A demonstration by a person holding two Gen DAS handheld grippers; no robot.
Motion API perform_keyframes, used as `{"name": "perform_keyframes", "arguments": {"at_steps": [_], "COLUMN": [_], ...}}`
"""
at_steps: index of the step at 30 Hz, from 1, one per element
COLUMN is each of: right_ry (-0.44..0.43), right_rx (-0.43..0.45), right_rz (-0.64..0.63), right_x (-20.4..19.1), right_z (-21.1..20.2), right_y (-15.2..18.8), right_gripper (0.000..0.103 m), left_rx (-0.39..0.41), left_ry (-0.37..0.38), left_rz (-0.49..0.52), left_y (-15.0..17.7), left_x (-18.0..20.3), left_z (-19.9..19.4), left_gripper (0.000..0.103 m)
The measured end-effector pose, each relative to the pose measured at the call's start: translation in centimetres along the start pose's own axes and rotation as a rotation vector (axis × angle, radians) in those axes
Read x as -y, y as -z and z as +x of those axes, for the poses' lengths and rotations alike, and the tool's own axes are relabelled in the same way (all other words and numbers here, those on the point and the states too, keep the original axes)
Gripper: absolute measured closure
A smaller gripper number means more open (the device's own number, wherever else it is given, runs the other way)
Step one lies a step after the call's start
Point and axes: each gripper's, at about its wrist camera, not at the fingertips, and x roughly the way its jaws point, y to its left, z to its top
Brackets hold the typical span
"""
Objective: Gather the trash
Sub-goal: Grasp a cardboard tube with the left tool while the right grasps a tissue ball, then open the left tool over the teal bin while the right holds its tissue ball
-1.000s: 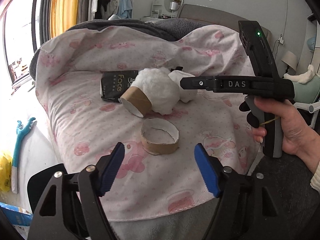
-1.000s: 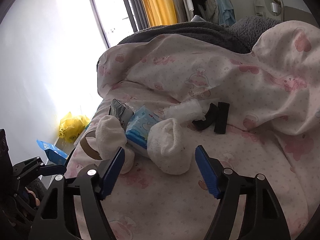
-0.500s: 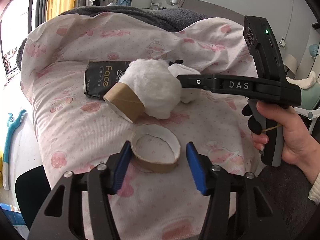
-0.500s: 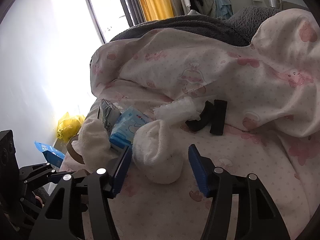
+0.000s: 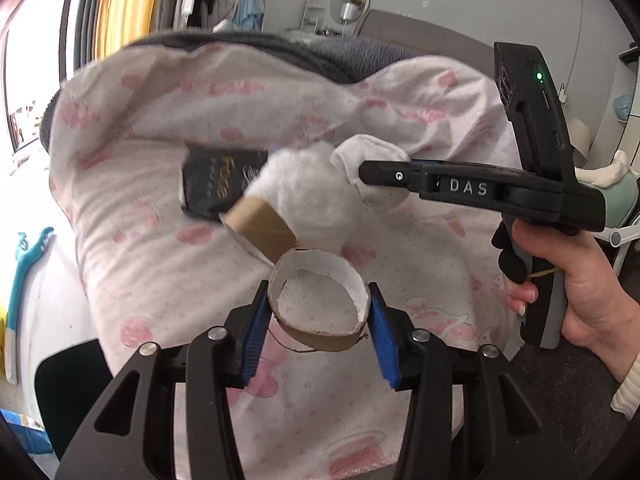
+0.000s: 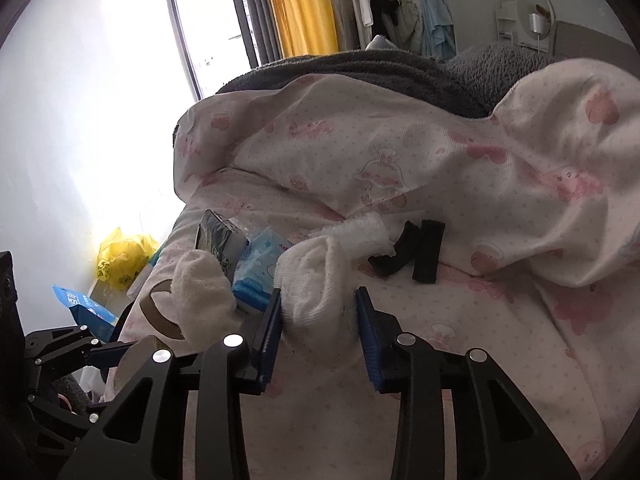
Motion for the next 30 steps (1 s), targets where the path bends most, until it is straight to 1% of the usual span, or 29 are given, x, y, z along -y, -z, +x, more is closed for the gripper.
{"name": "perform_keyframes", "arguments": {"at_steps": [3,6,12,15,18,21,26,30], "right_ry": [0.007,0.004,-0.022,-0.037,-0.049,-0.083,-0.088,-0.111], "right_rx": [0.025,0.048,0.111,0.114,0.105,0.097,0.078,0.057], "right_rz": [0.008,0.014,0.006,-0.017,-0.046,-0.044,-0.133,-0.166], "right_x": [-0.5,-1.1,-3.7,-5.7,-7.9,-10.0,-14.5,-17.1], "right_z": [-1.0,-1.9,-4.1,-4.4,-4.2,-3.8,-2.9,-1.9], "right_y": [-0.4,-0.9,-2.4,-2.7,-2.9,-3.1,-3.3,-3.2], "right_gripper": [0.066,0.066,0.066,0.066,0.066,0.066,0.067,0.066], "left_rx": [0.049,0.099,0.173,0.188,0.188,0.176,0.13,0.092], "left_ry": [-0.003,-0.026,-0.129,-0.185,-0.235,-0.28,-0.365,-0.412], "left_rz": [-0.011,-0.02,-0.074,-0.103,-0.133,-0.154,-0.175,-0.189], "left_y": [-0.4,-0.8,-0.9,-0.6,-0.1,0.5,1.9,3.1], "left_x": [-0.3,-0.7,-2.9,-4.7,-6.4,-8.2,-10.7,-12.6], "left_z": [-1.5,-3.0,-5.8,-6.9,-7.7,-8.4,-9.3,-9.6], "left_gripper": [0.053,0.053,0.053,0.053,0.053,0.053,0.053,0.053]}}
